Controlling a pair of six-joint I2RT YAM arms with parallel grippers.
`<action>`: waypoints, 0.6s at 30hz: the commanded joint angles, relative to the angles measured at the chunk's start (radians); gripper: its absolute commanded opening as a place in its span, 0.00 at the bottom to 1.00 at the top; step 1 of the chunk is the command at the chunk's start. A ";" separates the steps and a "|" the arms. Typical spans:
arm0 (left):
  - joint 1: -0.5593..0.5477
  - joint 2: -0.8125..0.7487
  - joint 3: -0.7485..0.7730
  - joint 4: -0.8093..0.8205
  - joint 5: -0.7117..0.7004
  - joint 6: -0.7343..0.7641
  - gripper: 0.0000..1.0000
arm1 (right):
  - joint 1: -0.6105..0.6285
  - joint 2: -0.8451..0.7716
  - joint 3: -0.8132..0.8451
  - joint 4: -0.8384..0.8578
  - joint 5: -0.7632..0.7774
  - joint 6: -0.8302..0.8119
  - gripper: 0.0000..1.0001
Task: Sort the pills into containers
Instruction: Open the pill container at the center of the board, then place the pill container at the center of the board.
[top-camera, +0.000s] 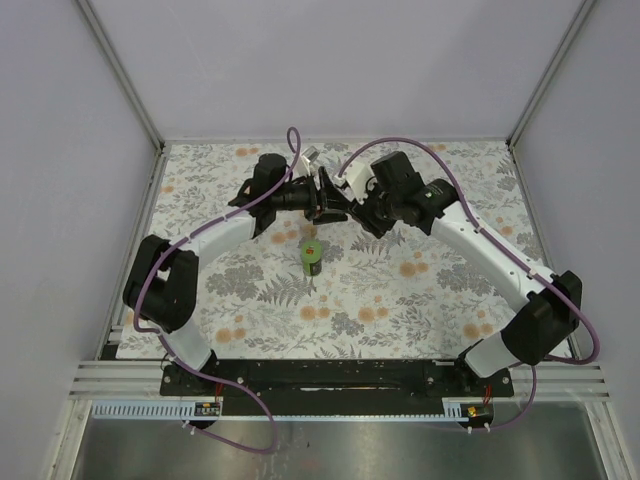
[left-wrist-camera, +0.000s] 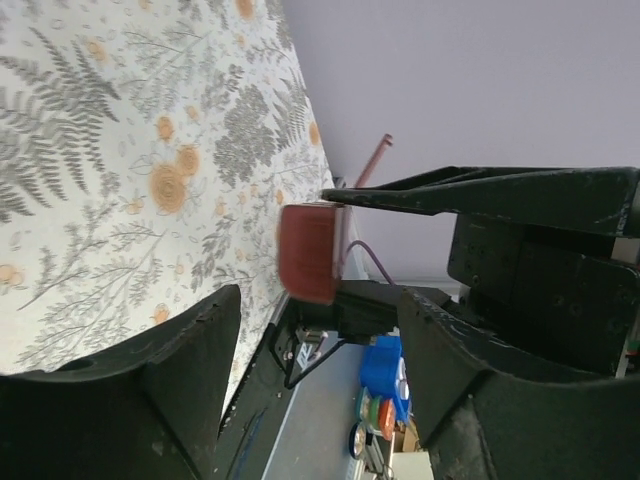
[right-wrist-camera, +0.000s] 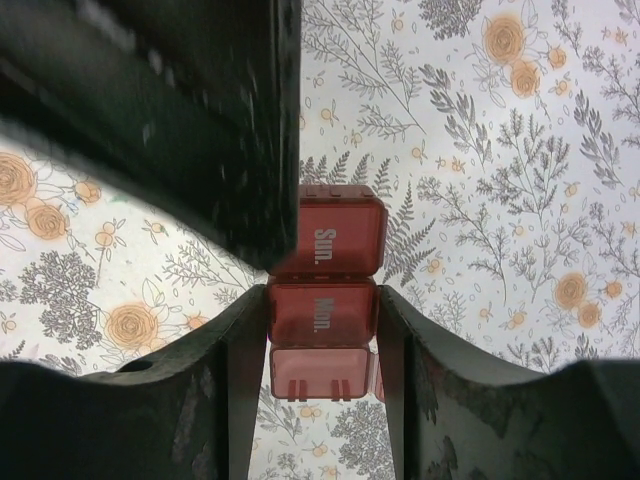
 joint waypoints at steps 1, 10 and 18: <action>0.062 -0.049 0.040 -0.062 -0.020 0.074 0.68 | 0.003 -0.070 -0.044 0.027 0.045 -0.011 0.13; 0.191 -0.118 0.187 -0.485 -0.189 0.353 0.68 | -0.010 -0.090 -0.228 0.124 0.025 0.015 0.14; 0.202 -0.209 0.186 -0.642 -0.252 0.719 0.67 | -0.010 0.011 -0.347 0.243 -0.010 -0.028 0.15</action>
